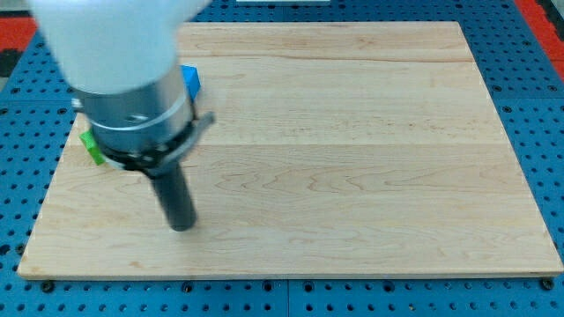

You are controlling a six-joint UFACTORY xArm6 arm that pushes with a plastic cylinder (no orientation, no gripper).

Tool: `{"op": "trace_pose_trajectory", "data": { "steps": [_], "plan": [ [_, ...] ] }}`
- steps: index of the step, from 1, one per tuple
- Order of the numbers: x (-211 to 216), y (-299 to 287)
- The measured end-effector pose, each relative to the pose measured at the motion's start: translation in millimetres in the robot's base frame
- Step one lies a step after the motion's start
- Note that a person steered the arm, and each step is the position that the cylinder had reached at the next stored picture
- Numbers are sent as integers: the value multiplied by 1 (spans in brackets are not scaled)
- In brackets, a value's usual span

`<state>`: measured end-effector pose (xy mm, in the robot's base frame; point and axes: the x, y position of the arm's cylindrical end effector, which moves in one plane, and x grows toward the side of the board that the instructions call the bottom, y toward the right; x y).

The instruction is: Push both the stars horizontal to each other

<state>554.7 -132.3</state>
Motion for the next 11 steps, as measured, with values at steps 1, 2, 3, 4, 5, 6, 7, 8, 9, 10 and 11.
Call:
{"op": "trace_pose_trajectory", "data": {
  "steps": [1,2,3,4,5,6,7,8,9,10,11],
  "plan": [
    [-35,10],
    [-65,15],
    [-56,13],
    [-54,-30],
    [-57,-71],
    [-91,-73],
    [-128,-67],
    [-143,-21],
    [-146,17],
    [-144,6],
    [-167,-26]
  ]
}}
